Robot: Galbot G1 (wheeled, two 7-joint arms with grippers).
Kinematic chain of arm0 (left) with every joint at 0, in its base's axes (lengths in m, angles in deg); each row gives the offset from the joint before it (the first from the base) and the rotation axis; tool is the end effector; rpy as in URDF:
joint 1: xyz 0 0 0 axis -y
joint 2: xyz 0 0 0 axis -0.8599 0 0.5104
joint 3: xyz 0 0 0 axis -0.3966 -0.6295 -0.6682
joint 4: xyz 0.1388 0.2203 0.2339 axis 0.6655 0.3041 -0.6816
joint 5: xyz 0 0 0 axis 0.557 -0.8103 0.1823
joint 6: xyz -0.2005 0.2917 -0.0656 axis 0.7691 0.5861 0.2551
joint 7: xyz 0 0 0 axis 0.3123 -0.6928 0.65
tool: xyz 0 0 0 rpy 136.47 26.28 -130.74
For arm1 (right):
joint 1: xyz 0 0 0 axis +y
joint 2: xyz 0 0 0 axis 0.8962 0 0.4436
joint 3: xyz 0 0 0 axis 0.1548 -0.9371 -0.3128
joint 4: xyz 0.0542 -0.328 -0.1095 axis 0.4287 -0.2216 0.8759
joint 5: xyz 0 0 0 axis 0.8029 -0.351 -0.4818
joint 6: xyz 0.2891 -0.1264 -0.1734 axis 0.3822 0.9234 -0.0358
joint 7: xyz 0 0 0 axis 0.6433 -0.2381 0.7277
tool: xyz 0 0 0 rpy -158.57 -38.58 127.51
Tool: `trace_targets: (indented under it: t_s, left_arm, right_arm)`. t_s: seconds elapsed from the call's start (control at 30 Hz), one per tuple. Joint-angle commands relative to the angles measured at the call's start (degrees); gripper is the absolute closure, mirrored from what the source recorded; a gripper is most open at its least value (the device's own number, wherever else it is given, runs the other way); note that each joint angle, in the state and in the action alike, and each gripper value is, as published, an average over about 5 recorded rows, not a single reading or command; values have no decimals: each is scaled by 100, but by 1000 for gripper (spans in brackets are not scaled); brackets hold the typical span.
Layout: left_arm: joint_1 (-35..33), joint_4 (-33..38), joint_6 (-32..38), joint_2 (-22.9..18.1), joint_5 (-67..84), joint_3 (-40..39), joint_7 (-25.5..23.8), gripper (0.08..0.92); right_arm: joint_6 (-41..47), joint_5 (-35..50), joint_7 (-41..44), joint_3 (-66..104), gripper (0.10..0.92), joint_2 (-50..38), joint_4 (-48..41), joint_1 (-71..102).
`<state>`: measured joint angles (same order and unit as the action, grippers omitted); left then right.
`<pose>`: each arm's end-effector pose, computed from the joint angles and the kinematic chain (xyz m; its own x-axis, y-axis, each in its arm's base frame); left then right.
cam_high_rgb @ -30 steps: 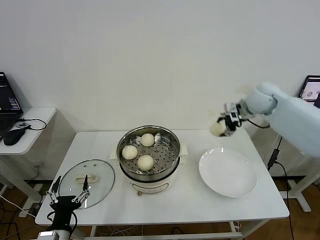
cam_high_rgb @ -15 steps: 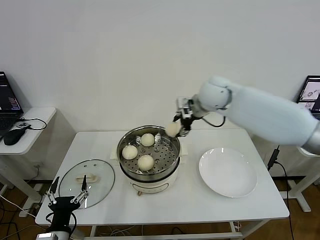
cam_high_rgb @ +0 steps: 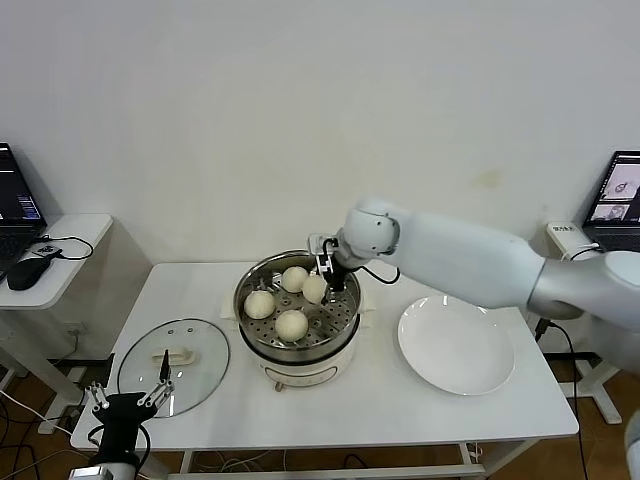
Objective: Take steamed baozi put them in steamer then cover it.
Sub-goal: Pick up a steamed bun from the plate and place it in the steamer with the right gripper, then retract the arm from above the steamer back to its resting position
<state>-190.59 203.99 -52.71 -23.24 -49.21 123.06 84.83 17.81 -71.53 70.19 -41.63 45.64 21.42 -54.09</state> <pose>0.1355 0.0912 -0.2930 -0.9870 -0.1597 -0.0196 -0.1608 0.9753 0.1512 0.5397 0.1350 -0.1047 -0.3195 -0.3016 0.8983 -0.9132 -0.1551 -0.3769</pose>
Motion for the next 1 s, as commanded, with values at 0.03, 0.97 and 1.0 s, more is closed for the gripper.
trace_targets:
  t_s: [0.03, 0.97, 1.0]
  left_arm:
    - [2, -8, 0, -9, -4, -12, -1, 177]
    - [220, -326, -40, 67, 16, -74, 74, 177]
    - [232, -349, -39, 72, -2, -77, 89, 177]
  right_arm:
    - [-2, -430, -81, 21, 372, 250, -412, 313]
    - [-1221, 1942, -3693, 3266, 203, -2548, 2481, 2717]
    - [-1429, 1948, -3869, 3604, 203, -2661, 2588, 3097]
